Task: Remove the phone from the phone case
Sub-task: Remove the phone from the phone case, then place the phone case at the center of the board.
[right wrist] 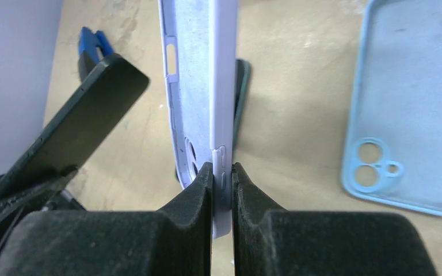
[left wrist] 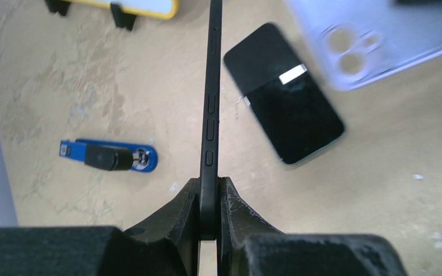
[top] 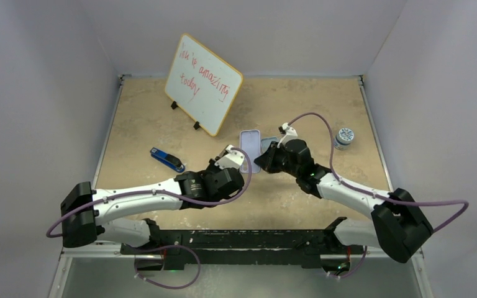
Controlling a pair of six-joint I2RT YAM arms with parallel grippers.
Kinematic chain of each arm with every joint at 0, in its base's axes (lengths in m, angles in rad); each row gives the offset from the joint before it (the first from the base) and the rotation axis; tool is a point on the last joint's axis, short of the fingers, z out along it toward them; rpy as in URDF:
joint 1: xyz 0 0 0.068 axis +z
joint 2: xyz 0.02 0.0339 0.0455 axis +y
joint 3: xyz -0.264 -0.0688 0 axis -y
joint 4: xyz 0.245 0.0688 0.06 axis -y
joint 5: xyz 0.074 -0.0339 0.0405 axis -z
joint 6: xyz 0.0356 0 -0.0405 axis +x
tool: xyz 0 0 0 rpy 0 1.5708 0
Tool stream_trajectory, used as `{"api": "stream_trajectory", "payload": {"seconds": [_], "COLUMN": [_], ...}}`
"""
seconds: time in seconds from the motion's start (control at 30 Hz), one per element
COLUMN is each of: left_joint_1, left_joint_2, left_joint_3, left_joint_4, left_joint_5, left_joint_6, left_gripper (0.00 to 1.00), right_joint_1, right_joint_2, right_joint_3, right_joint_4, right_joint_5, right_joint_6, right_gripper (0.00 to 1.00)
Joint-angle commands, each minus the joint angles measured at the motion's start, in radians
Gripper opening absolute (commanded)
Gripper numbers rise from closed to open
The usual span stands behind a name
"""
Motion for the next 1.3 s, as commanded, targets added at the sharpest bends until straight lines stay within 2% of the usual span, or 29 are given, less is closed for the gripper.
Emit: {"api": "stream_trajectory", "payload": {"seconds": [0.0,0.23,0.37,0.5,0.63,0.77,1.0,1.27], "left_joint_1": [0.045,0.08,0.08,0.08,0.08,0.08,0.08,0.08], "left_joint_2": [0.017,0.019,0.001,-0.069,-0.154,-0.192,-0.233,-0.272], "left_joint_3": [-0.009,-0.038,-0.07,-0.131,-0.208,-0.255,-0.294,-0.315], "left_joint_4": [-0.038,-0.001,0.015,0.072,0.162,0.223,0.26,0.276], "left_joint_5": [-0.059,-0.105,-0.119,-0.102,-0.08,-0.064,-0.04,-0.04], "left_joint_6": [-0.071,-0.095,-0.114,-0.116,-0.084,-0.059,-0.053,-0.051], "left_gripper": [0.0,0.0,0.0,0.0,0.0,0.0,0.0,0.0], "right_joint_1": [-0.055,-0.185,-0.26,-0.334,-0.435,-0.504,-0.57,-0.622], "right_joint_2": [-0.078,-0.092,-0.085,-0.053,0.015,0.08,0.249,0.355], "right_joint_3": [0.048,0.208,0.261,0.312,0.384,0.418,0.469,0.507], "right_joint_4": [-0.123,-0.482,-0.576,-0.645,-0.749,-0.757,-0.74,-0.749], "right_joint_5": [0.066,0.153,0.212,0.192,0.112,0.034,-0.223,-0.347], "right_joint_6": [-0.141,-0.34,-0.44,-0.564,-0.681,-0.765,-0.802,-0.841], "right_gripper": [0.0,0.0,0.0,0.0,0.0,0.0,0.0,0.0]}}
